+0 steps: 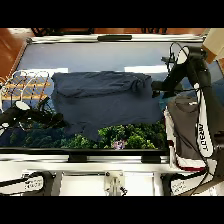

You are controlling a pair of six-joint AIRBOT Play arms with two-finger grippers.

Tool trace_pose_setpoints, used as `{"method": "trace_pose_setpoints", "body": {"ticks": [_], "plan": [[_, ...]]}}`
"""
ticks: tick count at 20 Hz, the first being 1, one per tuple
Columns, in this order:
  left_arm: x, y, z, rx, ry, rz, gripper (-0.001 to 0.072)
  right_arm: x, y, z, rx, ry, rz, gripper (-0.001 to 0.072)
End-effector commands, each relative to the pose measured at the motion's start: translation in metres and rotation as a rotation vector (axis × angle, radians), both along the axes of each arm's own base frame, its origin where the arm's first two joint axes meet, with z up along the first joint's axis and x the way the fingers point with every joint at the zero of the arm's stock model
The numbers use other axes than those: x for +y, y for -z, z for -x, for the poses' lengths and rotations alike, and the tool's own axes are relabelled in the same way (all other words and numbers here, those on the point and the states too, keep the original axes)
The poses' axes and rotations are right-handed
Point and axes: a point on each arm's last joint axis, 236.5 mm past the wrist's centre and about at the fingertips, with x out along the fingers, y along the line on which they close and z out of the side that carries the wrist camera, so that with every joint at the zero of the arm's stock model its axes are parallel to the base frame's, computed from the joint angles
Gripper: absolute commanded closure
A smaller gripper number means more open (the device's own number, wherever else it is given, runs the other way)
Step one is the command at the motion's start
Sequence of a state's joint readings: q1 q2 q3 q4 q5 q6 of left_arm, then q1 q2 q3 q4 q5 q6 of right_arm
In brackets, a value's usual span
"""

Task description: Fold the shirts.

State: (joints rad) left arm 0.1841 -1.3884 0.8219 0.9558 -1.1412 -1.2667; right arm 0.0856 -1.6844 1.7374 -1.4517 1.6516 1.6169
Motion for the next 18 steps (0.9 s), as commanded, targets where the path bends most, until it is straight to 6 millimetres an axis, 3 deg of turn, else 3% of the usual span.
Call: {"method": "trace_pose_setpoints", "body": {"ticks": [1, 6, 13, 18], "plan": [[0.01, -0.003, -0.004, -0.027, -0.015, -0.002, 0.0679, -0.003, 0.031, 0.023, 0.097, 0.004, 0.044, 0.0125], [0.049, -0.019, 0.0, -0.056, -0.071, -0.019, 0.0681, 0.002, 0.065, 0.042, 0.147, -0.031, 0.095, 0.0125], [0.109, -0.033, 0.013, -0.089, -0.162, -0.11, 0.0682, 0.005, 0.068, 0.046, 0.168, 0.084, 0.092, 0.0125], [0.115, -0.033, 0.014, -0.098, -0.168, -0.111, 0.0681, 0.013, 0.066, 0.056, 0.212, 0.086, 0.059, 0.0125]]}}
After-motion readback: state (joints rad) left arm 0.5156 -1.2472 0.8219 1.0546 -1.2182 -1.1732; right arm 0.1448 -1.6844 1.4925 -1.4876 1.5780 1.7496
